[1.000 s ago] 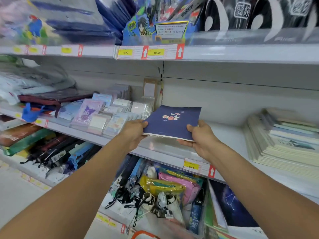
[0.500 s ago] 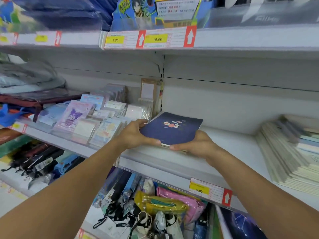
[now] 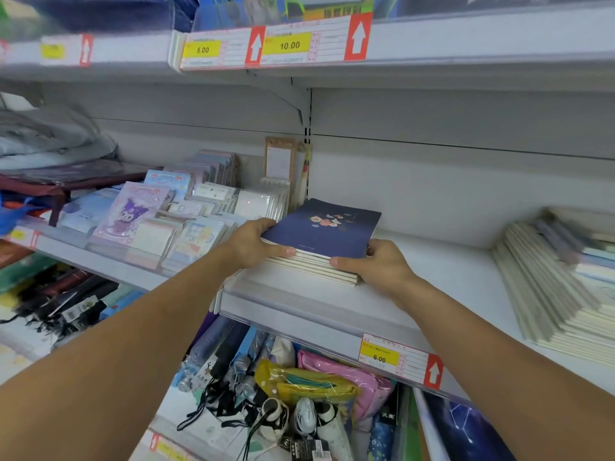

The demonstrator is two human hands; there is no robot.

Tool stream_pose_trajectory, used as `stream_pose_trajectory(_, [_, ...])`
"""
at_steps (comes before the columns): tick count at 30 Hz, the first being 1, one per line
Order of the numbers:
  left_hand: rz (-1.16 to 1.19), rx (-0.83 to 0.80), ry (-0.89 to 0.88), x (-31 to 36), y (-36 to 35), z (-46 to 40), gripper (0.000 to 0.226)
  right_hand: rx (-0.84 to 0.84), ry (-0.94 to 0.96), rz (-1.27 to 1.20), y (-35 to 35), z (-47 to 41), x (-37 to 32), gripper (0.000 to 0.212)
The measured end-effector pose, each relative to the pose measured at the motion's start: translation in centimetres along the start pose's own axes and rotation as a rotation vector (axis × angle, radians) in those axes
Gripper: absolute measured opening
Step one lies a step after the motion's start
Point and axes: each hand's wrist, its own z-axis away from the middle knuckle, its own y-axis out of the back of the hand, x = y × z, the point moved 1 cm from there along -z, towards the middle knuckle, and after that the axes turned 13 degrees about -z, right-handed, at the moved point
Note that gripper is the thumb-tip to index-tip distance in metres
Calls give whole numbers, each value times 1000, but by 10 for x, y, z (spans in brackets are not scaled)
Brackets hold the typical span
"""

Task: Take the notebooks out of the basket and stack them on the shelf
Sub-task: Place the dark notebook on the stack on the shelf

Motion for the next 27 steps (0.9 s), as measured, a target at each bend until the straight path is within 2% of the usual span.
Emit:
stream_pose_trajectory(3, [37,32,0,-6,-3,1,69,-15,21,40,0,-2,4,38])
stream_pose_trajectory(7, [37,-9,-5,-5,-3,1,67,-74,-23,42,1,-5,8,36])
stream_pose_trajectory(11, [-59,-29,9,-4,-3,-3,74,-84,-120,87,1,-11,9,70])
stream_pose_trajectory(14, [-203,70,32,3,-4,4,65,-88,-106,138,-2,-6,4,52])
stream_pose_trajectory(16, [-262,227,18,15,-3,21,61,-4,26,366,-6,5,-9,56])
stream_pose_trajectory(18, [-243,434,-127,26,-8,59,57,117,270,617,-13,44,-23,69])
stream_pose_trajectory(19, [-206,520,-226,30,-15,84,51,163,433,629,-16,74,-27,62])
stream_pose_trajectory(21, [-112,586,-340,26,-44,146,31,180,736,439,-22,146,-18,28])
stream_pose_trajectory(22, [-41,550,-323,17,-66,177,23,152,804,344,-24,184,-6,15])
stream_pose_trajectory(23, [32,468,-270,5,-88,204,16,94,795,312,-26,214,20,13])
stream_pose_trajectory(24, [84,340,-182,-8,-111,230,11,-9,701,314,-26,238,51,14])
stream_pose_trajectory(26, [52,-42,37,-44,-160,271,10,-211,258,371,-22,277,128,15])
stream_pose_trajectory(27, [-31,-230,122,-60,-177,287,15,-280,-6,434,-16,292,167,29])
